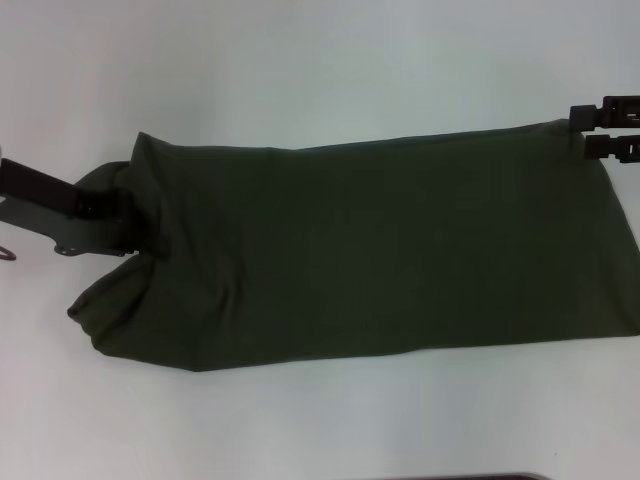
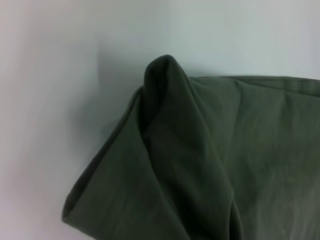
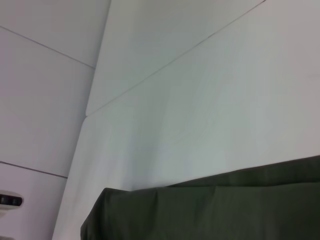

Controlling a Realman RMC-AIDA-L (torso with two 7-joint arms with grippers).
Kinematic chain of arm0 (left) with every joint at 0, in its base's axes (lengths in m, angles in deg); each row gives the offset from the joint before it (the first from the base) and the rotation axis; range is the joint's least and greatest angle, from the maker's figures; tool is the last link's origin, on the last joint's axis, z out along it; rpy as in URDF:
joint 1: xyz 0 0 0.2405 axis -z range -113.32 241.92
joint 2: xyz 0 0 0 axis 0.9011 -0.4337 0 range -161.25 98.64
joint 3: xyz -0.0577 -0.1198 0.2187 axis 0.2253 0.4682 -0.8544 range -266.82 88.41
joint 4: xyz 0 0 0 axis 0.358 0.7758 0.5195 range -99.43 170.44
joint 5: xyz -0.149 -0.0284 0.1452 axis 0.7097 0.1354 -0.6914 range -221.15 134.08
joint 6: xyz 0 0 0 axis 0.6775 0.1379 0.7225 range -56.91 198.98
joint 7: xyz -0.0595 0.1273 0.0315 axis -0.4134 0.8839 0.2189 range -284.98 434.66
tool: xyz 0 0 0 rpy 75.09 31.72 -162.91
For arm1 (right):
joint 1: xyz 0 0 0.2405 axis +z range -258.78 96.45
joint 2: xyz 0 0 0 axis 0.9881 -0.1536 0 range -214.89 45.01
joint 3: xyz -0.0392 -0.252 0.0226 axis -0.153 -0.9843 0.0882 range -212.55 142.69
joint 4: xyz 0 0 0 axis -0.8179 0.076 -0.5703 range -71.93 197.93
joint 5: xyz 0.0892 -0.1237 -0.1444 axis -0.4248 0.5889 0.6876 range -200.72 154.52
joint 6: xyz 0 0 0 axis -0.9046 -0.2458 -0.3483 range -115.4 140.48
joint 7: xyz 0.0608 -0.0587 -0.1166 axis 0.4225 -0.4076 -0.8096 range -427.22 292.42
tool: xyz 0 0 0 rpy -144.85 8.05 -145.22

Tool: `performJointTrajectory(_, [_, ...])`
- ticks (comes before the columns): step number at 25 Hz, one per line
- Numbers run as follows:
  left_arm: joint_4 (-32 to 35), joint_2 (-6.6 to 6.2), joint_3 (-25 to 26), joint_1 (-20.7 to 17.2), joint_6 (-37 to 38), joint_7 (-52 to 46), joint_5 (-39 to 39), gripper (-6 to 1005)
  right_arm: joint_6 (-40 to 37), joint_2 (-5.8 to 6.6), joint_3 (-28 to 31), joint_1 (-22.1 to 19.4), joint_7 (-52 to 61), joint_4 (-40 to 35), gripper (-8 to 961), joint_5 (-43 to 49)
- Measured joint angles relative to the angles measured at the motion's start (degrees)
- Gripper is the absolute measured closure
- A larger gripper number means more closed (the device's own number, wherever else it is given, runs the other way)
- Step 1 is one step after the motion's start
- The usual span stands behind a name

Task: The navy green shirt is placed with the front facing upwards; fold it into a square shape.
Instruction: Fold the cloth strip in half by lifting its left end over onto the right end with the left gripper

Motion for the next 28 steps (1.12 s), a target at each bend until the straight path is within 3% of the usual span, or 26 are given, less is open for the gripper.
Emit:
performJointTrajectory(3, [0.0, -0.03, 0.0, -0.2, -0.2, 0.1, 0.0, 960, 0.0, 0.00, 0.1, 0.0, 0.1, 0.0, 146, 0.0])
performJointTrajectory(13, [0.0, -0.20, -0.1, -0.2, 0.3, 2.7, 0.0, 959, 0.0, 0.08, 0.5, 0.0, 0.4, 0.0, 146, 0.0])
performJointTrajectory(28, [-0.2, -3.65, 1.9, -0.4, 1.2, 3.1, 0.2, 960, -0.5, 0.09, 0.6, -0.1, 0.5, 0.0, 146, 0.0])
